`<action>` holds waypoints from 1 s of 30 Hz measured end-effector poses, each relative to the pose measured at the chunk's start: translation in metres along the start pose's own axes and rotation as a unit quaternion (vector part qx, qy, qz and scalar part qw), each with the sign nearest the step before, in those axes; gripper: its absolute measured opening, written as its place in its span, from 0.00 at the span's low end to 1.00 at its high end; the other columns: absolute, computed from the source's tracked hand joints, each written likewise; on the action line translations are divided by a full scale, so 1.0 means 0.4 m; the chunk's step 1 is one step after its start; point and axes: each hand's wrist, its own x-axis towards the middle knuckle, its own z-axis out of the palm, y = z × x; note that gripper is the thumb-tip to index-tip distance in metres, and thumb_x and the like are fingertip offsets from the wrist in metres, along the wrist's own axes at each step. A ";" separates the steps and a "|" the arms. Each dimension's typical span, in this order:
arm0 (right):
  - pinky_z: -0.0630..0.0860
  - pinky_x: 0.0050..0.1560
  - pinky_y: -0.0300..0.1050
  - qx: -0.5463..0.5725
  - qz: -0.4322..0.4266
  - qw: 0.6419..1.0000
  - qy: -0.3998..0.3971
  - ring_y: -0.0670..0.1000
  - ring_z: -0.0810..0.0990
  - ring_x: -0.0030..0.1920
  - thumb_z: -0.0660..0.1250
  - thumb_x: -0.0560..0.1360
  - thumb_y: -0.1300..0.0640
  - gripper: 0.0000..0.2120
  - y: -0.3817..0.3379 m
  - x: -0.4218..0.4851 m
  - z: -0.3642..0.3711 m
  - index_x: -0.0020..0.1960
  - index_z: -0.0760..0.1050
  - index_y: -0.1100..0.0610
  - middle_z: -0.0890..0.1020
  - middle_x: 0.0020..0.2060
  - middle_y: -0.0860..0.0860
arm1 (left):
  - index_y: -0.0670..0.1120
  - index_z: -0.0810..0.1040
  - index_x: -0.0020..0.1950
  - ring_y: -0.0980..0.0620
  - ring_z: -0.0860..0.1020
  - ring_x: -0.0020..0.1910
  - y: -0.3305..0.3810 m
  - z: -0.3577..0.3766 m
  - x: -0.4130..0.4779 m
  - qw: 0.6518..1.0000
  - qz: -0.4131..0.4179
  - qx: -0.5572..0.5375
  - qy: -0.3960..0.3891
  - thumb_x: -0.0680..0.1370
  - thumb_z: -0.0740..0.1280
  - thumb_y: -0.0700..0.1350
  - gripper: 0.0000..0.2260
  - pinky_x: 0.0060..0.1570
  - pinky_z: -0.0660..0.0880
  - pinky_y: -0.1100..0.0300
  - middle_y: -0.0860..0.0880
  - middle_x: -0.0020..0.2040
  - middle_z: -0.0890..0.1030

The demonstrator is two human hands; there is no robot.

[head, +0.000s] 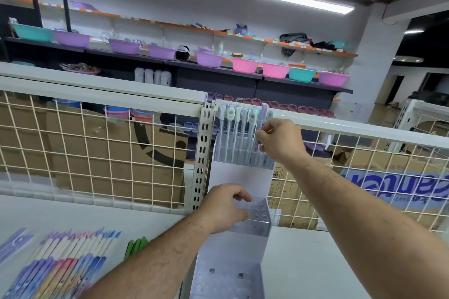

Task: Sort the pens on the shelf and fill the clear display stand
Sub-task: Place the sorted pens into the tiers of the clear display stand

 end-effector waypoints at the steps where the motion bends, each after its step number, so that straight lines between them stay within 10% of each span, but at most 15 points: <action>1: 0.84 0.39 0.49 -0.007 0.003 1.000 -0.005 0.49 0.85 0.34 0.71 0.78 0.56 0.08 0.002 -0.001 0.001 0.42 0.79 0.57 0.84 0.33 0.52 | 0.58 0.82 0.54 0.58 0.76 0.58 0.001 0.000 0.001 1.000 0.000 0.000 0.001 0.71 0.78 0.44 0.15 0.55 0.78 0.58 0.57 0.58 0.78; 14: 0.79 0.34 0.46 -0.036 -0.020 0.999 0.006 0.49 0.80 0.31 0.71 0.75 0.58 0.10 0.049 -0.033 0.023 0.35 0.77 0.52 0.80 0.30 0.46 | 0.61 0.82 0.50 0.63 0.76 0.57 -0.004 0.002 0.013 1.000 0.000 -0.025 0.008 0.69 0.78 0.44 0.15 0.52 0.77 0.64 0.58 0.56 0.80; 25: 0.73 0.40 0.42 0.013 -0.048 0.999 -0.016 0.49 0.80 0.40 0.71 0.74 0.54 0.08 0.141 -0.140 0.022 0.53 0.83 0.50 0.80 0.39 0.42 | 0.60 0.80 0.45 0.67 0.80 0.47 0.000 0.014 0.021 0.996 0.018 -0.051 0.075 0.65 0.78 0.39 0.18 0.47 0.76 0.73 0.59 0.48 0.83; 30: 0.73 0.46 0.42 -0.047 -0.061 0.994 -0.081 0.48 0.81 0.48 0.70 0.74 0.49 0.15 0.181 -0.182 0.034 0.60 0.81 0.46 0.83 0.50 0.43 | 0.60 0.80 0.45 0.59 0.81 0.50 0.015 0.023 0.019 0.988 0.016 -0.057 0.141 0.67 0.75 0.40 0.16 0.53 0.79 0.62 0.57 0.48 0.83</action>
